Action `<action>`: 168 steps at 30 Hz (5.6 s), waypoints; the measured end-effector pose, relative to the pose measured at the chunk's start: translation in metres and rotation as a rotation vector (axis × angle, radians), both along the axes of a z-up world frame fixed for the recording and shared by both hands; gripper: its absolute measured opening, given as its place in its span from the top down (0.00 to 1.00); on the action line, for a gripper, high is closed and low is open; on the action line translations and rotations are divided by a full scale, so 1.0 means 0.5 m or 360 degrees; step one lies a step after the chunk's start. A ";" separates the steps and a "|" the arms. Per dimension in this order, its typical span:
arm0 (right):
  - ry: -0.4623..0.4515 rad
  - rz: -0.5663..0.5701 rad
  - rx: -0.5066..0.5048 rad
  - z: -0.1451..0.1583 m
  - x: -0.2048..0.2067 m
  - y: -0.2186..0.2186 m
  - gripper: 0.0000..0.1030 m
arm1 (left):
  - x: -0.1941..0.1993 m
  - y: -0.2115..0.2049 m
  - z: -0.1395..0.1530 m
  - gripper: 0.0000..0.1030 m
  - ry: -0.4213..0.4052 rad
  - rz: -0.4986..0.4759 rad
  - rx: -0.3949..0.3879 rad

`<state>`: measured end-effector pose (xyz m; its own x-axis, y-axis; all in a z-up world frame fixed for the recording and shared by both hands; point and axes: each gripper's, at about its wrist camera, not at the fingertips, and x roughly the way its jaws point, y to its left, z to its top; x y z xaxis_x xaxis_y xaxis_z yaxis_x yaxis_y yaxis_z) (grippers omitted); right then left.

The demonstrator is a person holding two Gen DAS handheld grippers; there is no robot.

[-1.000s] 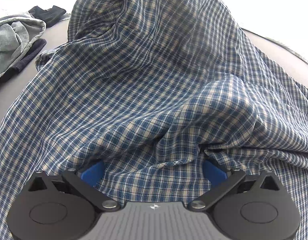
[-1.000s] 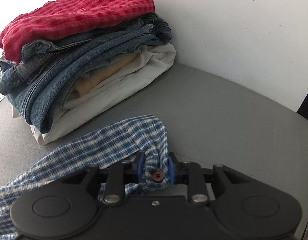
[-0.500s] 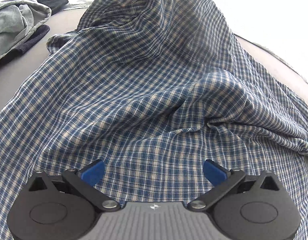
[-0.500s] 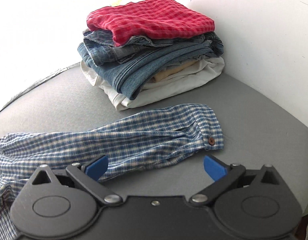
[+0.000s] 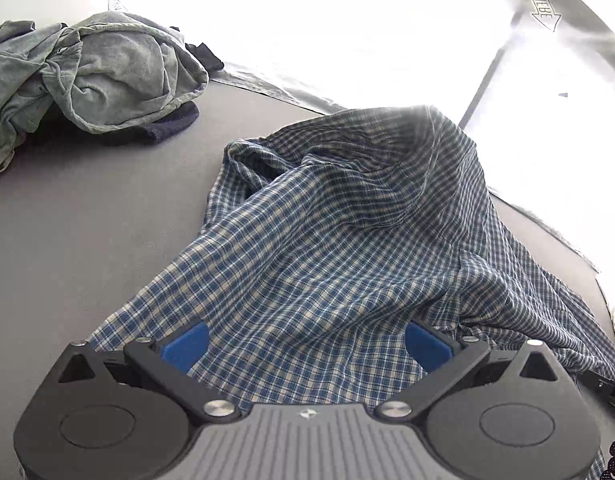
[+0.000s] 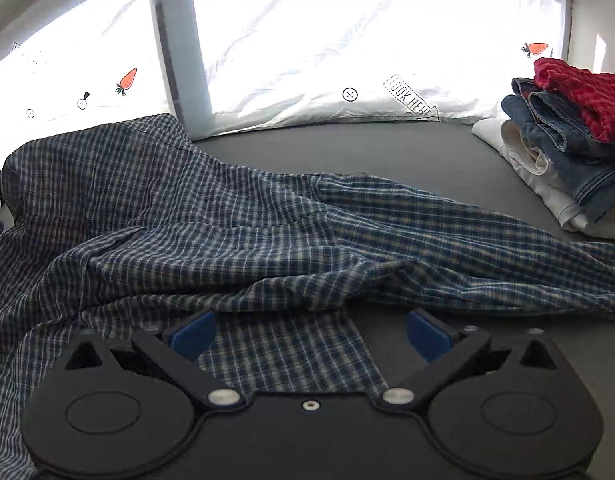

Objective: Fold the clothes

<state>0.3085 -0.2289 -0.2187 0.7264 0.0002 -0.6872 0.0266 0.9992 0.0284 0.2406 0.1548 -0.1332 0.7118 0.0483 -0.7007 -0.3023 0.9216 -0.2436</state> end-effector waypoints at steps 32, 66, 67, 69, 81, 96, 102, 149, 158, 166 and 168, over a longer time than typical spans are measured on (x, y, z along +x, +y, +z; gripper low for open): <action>-0.0133 -0.0292 -0.0093 -0.121 -0.015 0.068 0.00 | 0.248 0.221 -0.110 0.58 0.0147 -0.0148 -0.0136; -0.0134 -0.0293 -0.0077 -0.122 -0.013 0.066 0.00 | -0.071 0.463 0.053 0.83 -0.0053 0.0756 -0.0014; -0.0134 -0.0293 -0.0077 -0.122 -0.013 0.066 0.00 | -0.079 0.465 0.043 0.67 -0.0048 0.0769 -0.0044; -0.0134 -0.0293 -0.0076 -0.122 -0.014 0.066 0.00 | -0.095 0.466 0.025 0.48 -0.0037 0.0793 -0.0121; -0.0134 -0.0293 -0.0074 -0.122 -0.013 0.066 0.00 | -0.059 0.451 -0.090 0.34 0.0152 0.0836 -0.0288; -0.0133 -0.0292 -0.0071 -0.122 -0.012 0.066 0.00 | -0.097 0.446 -0.039 0.88 0.0067 0.0877 -0.0092; -0.0133 -0.0293 -0.0070 -0.123 -0.013 0.066 0.00 | -0.155 0.472 0.000 0.88 0.0055 0.1035 0.0071; -0.0096 0.0171 -0.0019 0.025 0.255 -0.036 0.19 | 0.272 -0.040 0.019 0.30 0.0055 -0.0211 0.0190; -0.0011 0.0489 -0.0037 -0.016 0.484 0.068 0.39 | 0.507 -0.100 -0.008 0.30 0.0038 -0.0591 0.0344; 0.0115 0.0621 0.0072 -0.050 0.600 0.100 0.58 | 0.656 -0.126 -0.078 0.32 0.0076 -0.0811 0.0217; 0.0149 0.0684 0.0062 -0.055 0.606 0.111 0.77 | 0.671 -0.124 -0.093 0.44 0.0060 -0.0808 0.0143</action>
